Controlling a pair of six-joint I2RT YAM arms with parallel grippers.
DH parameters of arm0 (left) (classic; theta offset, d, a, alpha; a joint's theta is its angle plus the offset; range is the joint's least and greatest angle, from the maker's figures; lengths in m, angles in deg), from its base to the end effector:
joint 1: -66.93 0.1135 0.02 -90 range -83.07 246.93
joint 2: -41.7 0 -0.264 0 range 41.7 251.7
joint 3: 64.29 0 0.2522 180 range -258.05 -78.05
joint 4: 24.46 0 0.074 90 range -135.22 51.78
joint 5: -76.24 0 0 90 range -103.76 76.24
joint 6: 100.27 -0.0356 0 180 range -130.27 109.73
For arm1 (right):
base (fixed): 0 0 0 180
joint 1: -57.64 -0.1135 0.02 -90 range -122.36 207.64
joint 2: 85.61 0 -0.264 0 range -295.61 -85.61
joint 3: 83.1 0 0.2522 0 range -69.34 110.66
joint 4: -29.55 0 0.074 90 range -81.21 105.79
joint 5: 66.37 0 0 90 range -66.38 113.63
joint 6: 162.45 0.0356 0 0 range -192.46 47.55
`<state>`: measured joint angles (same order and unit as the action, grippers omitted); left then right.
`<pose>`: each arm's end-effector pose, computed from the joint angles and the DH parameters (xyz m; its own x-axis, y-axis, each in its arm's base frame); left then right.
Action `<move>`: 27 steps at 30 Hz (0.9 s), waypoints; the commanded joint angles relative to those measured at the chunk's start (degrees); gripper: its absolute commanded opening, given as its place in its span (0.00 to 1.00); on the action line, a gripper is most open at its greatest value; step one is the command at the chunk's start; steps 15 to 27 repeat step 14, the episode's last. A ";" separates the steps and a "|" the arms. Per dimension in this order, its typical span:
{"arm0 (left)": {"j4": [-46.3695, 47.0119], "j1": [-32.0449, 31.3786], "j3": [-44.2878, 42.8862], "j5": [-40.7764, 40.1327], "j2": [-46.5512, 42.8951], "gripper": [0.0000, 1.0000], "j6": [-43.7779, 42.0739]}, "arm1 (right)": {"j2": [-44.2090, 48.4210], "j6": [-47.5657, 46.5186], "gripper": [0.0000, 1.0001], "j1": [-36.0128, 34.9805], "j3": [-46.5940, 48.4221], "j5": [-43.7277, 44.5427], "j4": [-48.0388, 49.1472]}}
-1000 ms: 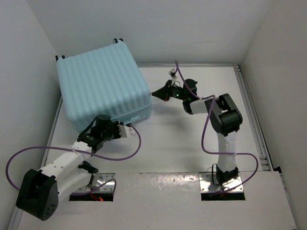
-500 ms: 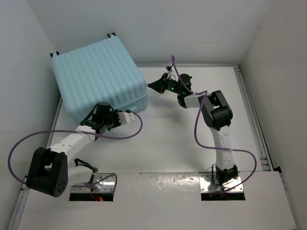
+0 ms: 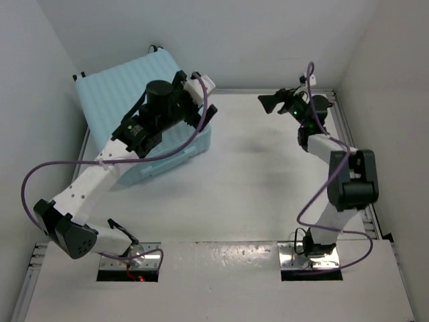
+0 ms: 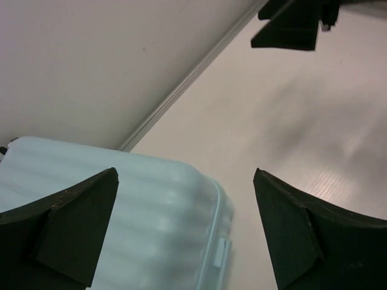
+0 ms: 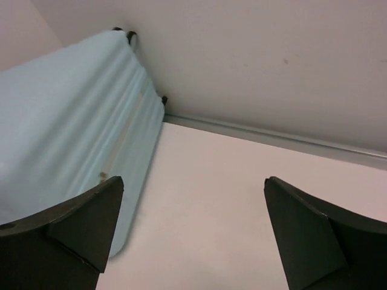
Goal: Pack the luggage
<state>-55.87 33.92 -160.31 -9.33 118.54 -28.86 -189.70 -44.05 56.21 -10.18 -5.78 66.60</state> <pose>0.2544 -0.1685 0.4302 0.0250 0.3628 -0.9315 0.6314 0.7167 0.2961 0.4040 0.0276 0.2498 -0.1525 0.4107 -0.8989 -0.4974 0.7541 0.4289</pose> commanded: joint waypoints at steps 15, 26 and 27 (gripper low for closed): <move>-16.01 17.61 0.16 -5.14 -3.36 1.00 24.65 | 43.96 -19.62 0.99 8.98 -3.43 -0.13 -65.48; -16.01 17.61 0.16 -5.14 -3.36 1.00 24.65 | 43.96 -19.62 0.99 8.98 -3.43 -0.13 -65.48; -16.01 17.61 0.16 -5.14 -3.36 1.00 24.65 | 43.96 -19.62 0.99 8.98 -3.43 -0.13 -65.48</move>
